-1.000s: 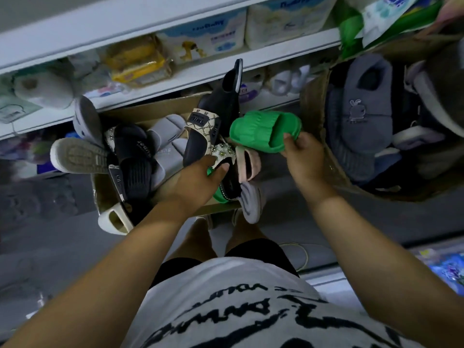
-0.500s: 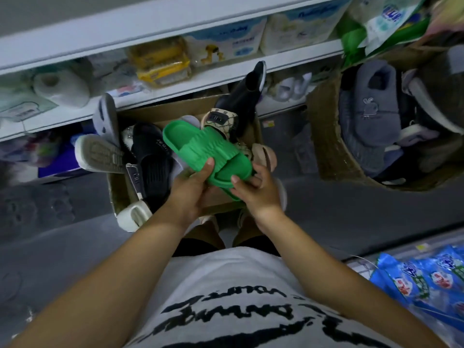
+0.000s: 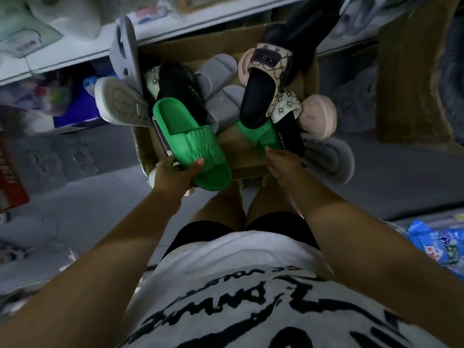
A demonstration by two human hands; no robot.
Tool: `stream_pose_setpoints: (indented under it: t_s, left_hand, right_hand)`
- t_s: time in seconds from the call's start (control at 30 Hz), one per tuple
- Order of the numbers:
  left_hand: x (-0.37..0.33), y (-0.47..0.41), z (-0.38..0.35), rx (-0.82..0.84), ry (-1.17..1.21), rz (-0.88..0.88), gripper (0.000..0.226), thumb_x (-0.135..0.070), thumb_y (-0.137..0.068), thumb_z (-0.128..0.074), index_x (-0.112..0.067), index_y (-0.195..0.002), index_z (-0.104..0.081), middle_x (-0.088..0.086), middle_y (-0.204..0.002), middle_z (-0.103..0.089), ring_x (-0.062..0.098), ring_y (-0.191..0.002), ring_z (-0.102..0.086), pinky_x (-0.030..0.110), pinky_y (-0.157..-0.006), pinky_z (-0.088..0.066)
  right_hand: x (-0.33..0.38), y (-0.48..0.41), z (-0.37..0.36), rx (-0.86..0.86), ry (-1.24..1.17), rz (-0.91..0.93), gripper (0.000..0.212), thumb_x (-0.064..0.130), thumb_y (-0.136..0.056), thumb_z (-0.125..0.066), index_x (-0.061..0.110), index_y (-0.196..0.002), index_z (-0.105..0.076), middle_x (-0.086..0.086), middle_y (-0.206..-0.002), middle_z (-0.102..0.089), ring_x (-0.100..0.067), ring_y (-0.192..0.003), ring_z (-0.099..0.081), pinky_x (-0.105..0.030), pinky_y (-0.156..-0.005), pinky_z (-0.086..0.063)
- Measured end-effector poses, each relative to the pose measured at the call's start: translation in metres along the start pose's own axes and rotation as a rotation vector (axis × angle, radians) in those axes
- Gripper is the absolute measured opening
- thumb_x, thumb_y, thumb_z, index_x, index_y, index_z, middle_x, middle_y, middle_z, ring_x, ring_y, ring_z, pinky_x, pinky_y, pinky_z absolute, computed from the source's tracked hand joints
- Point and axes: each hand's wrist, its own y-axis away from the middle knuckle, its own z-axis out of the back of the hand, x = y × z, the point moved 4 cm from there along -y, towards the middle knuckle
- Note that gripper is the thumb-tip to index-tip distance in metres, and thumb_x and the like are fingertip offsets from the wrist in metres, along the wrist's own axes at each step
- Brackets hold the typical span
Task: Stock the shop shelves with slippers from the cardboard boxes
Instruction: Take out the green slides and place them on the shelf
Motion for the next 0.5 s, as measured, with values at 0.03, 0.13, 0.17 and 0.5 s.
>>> stream_pose_setpoints:
  t_s: [0.03,0.13,0.17,0.5]
  left_hand:
    - [0.007,-0.005,0.003,0.002,-0.004,0.024,0.042,-0.018,-0.085,-0.081,-0.011,-0.122,-0.063,0.008,-0.116,-0.073,0.026,-0.1,-0.074,0.047,-0.087,-0.061]
    - [0.021,-0.015,0.009,0.01,0.013,0.039,0.053,-0.014,-0.086,-0.079,-0.01,-0.134,-0.057,0.008,-0.118,-0.072,0.027,-0.104,-0.073,0.044,-0.085,-0.062]
    - [0.025,-0.017,0.01,0.015,0.013,0.035,0.053,-0.013,-0.087,-0.079,-0.011,-0.135,-0.056,0.008,-0.119,-0.072,0.026,-0.105,-0.072,0.045,-0.086,-0.062]
    - [0.033,-0.026,0.011,0.056,0.073,0.027,0.062,-0.018,-0.083,-0.083,-0.015,-0.138,-0.055,0.004,-0.119,-0.074,0.022,-0.109,-0.072,0.052,-0.096,-0.057]
  right_hand:
    - [0.001,-0.011,-0.007,0.008,0.029,0.004,0.025,0.035,-0.097,-0.068,0.011,-0.102,-0.068,-0.013,-0.116,-0.068,-0.026,-0.11,-0.064,-0.041,-0.104,-0.05]
    - [0.017,-0.032,-0.028,0.019,0.167,0.028,0.031,0.043,-0.098,-0.062,0.014,-0.107,-0.068,-0.004,-0.092,-0.062,-0.019,-0.081,-0.058,-0.031,-0.072,-0.047]
    - [0.022,-0.039,-0.035,0.002,0.176,0.013,0.032,0.046,-0.097,-0.064,0.015,-0.106,-0.065,-0.002,-0.087,-0.058,-0.019,-0.074,-0.055,-0.03,-0.064,-0.044]
    - [0.042,-0.071,-0.045,-0.089,0.177,-0.009,0.037,0.024,-0.099,-0.065,0.005,-0.13,-0.06,-0.015,-0.133,-0.063,-0.031,-0.12,-0.062,-0.037,-0.1,-0.053]
